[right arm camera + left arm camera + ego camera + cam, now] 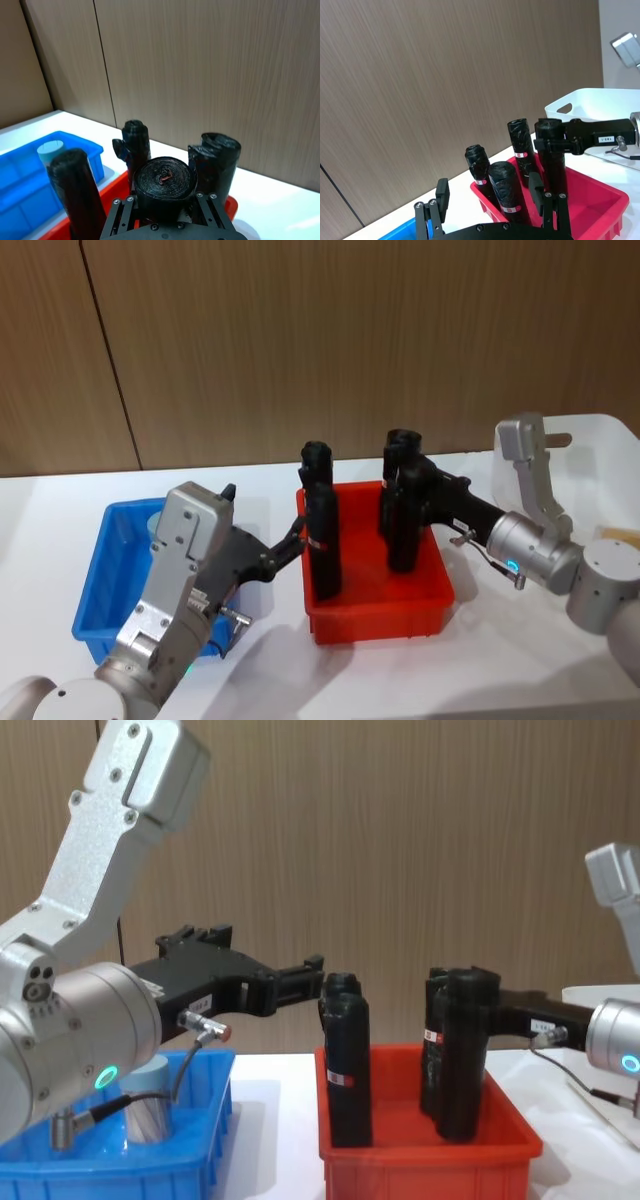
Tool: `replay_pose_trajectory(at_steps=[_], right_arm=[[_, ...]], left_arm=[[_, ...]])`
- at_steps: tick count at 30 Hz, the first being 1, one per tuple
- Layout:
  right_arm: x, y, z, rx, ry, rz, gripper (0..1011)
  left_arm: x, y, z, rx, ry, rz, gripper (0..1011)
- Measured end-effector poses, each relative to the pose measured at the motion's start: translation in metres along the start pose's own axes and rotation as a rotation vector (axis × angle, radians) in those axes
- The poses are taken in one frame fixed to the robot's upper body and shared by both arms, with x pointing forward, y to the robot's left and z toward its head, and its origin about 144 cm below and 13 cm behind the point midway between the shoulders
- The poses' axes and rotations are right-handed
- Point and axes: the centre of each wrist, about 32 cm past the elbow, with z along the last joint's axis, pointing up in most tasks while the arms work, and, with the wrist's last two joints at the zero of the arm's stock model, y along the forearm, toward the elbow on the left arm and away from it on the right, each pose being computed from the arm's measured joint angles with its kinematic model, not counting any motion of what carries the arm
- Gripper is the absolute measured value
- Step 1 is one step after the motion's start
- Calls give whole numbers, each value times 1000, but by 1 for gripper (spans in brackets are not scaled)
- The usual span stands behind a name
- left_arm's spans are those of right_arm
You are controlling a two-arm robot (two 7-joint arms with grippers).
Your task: Pick the cotton swabs from the blue box and place them into the white box.
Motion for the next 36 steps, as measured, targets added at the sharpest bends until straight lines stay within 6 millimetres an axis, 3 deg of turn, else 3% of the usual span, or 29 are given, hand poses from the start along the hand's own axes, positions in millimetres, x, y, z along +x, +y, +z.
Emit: replay_pose_trajectory(at_steps=[14,24,36], right_arm=[[-14,-18,45,95,-52,-39,493],[-26,-49,80,132,-122,-141,493],[-28,-83,99,118,-180,-292,493]], left_arm=[[0,0,0,0,0,0,1004],[0,0,0,0,0,0,1004],[0,0,0,0,0,0,1004]])
